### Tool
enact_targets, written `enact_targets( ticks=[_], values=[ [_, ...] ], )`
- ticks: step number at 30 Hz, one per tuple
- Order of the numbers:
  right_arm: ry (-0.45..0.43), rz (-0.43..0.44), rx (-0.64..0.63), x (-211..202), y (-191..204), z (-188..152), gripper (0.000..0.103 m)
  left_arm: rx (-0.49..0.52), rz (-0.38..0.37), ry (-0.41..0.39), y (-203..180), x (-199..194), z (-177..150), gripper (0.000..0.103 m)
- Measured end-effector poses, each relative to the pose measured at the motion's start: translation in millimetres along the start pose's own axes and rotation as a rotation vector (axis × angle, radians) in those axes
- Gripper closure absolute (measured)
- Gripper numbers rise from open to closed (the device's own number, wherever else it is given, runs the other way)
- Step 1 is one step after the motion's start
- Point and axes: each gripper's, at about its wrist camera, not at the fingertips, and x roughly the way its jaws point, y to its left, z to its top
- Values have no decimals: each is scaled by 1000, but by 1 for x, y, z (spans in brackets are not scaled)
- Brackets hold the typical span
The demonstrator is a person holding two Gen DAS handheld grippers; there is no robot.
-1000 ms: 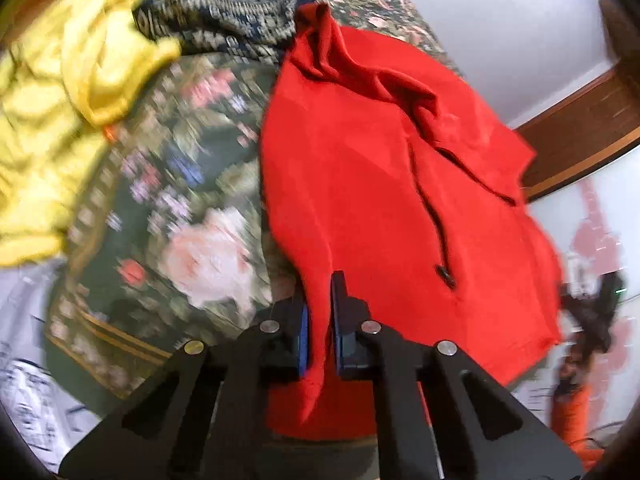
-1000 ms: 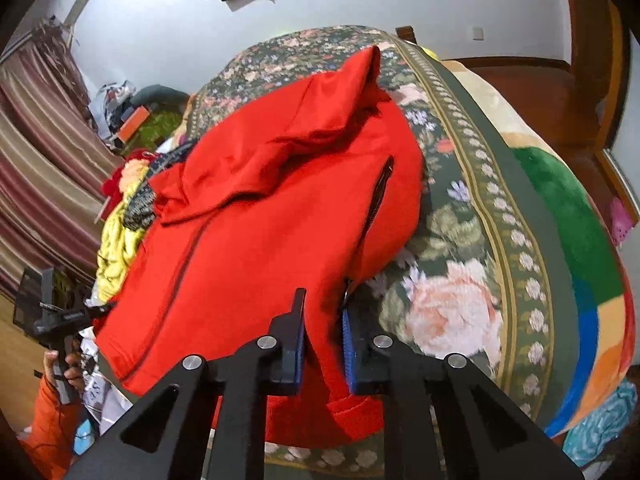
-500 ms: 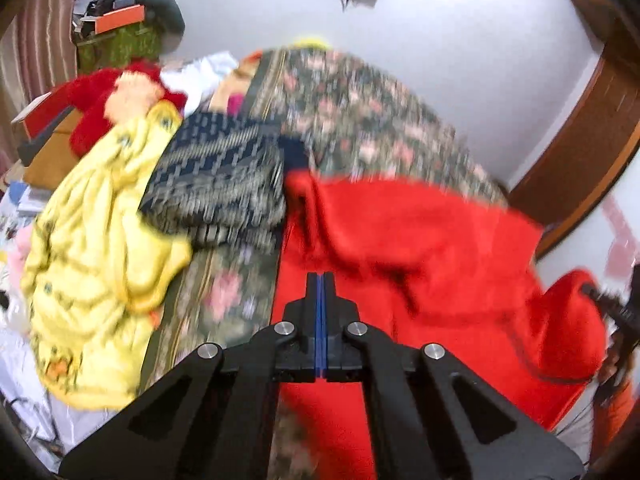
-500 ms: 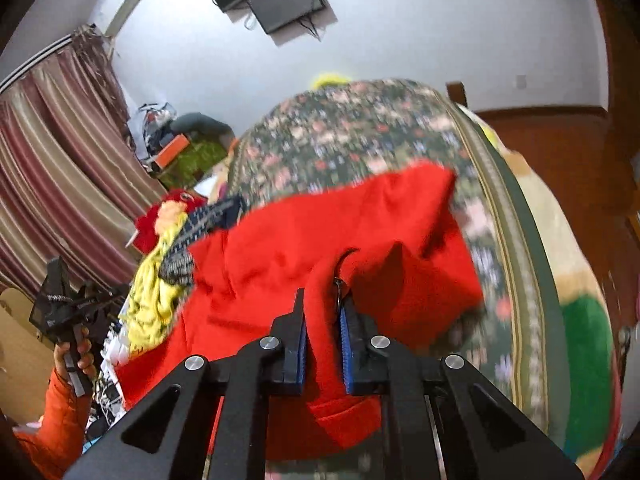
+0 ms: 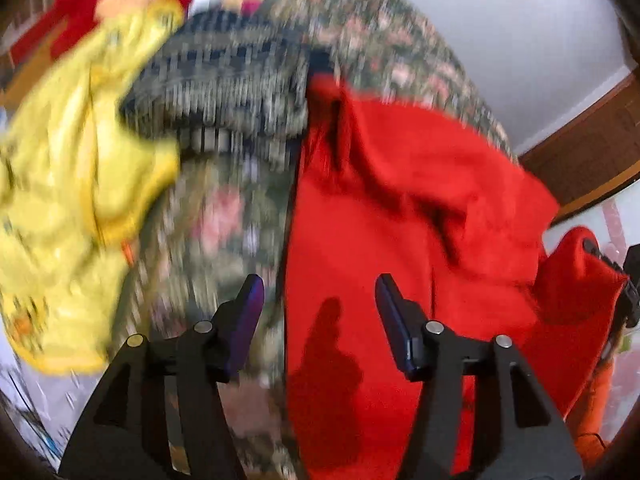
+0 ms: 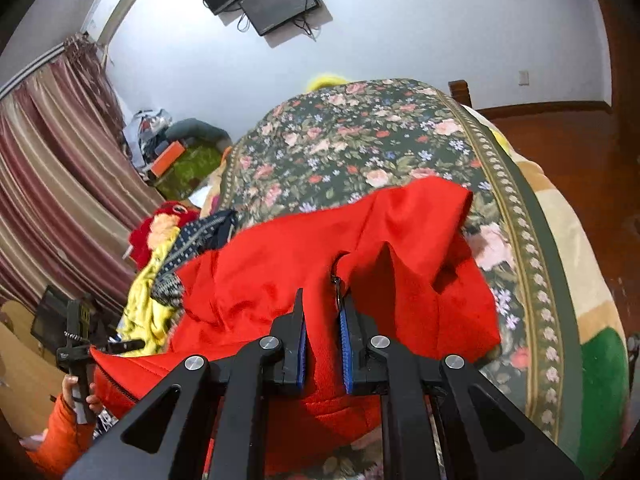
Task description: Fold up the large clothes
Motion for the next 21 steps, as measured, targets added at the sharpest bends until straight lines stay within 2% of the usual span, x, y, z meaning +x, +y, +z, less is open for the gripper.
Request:
enact_targets(
  ticks=[4,8,11,16,17,19,20,21],
  values=[
    [-1,3,10,-11,-2,-10,93,-53,-59,102,12,15,-35,47],
    [-4,3,26,-25,-6,-25,93,-67,-88,152,13,19,-60,47],
    [0,-4,17,-33,-7,-33,93,-50,-109,165,8,18,-73,47],
    [3,-1,18,-38,-5,-40,93,-42,-135,134,0,12,-89,48],
    [4,1,19,-38,-4,-41,93,-33,-125,123,-2,11,-92,53],
    [4,6,20,-37,-3,-41,93,-31,-107,109,-9,10,-96,86],
    [3,9,22,-37,-2,-41,93,-31,-99,102,-11,9,-94,97],
    [3,12,23,-36,-2,-40,93,-26,-89,89,-14,6,-92,99]
  ],
)
